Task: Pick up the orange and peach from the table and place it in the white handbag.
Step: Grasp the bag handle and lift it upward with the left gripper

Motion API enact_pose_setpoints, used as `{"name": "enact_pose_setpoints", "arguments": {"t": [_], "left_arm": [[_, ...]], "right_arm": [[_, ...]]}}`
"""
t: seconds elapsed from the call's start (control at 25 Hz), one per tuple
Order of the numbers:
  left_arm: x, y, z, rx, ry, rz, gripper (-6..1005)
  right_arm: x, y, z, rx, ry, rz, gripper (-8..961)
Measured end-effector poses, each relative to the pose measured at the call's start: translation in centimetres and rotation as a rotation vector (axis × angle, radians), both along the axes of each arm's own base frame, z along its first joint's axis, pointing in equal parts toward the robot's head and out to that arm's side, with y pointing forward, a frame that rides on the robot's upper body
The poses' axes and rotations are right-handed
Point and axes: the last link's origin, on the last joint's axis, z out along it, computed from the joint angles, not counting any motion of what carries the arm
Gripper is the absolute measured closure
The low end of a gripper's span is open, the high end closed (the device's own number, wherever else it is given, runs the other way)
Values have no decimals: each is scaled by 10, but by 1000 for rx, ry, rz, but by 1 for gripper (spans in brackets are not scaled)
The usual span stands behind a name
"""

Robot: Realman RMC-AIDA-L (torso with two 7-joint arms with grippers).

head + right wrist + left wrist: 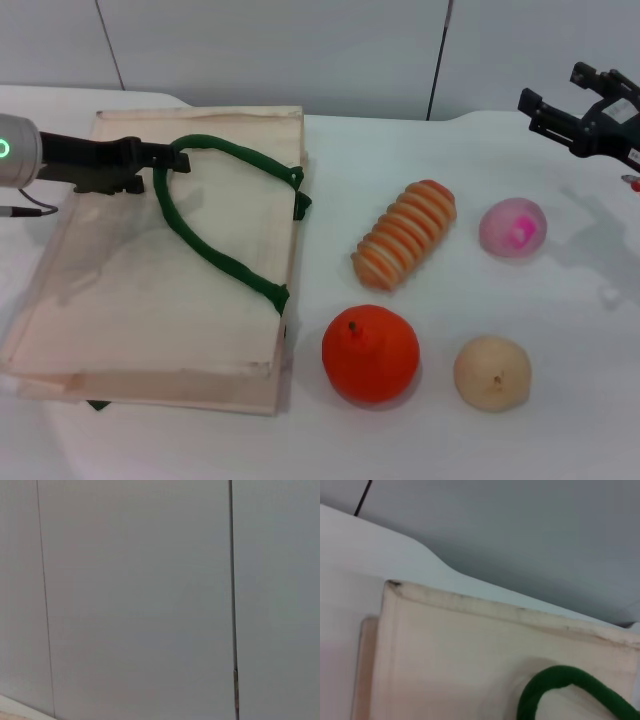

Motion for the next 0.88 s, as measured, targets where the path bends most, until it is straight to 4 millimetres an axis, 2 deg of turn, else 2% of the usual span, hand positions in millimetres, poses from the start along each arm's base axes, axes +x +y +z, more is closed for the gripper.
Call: {"name": "enact_pose_setpoints", "arguments": {"t": [0.88], "left_arm": [[1,10,-28,-20,67,2,150]], "right_arm": [[-2,1,0,0,3,7,95]]}}
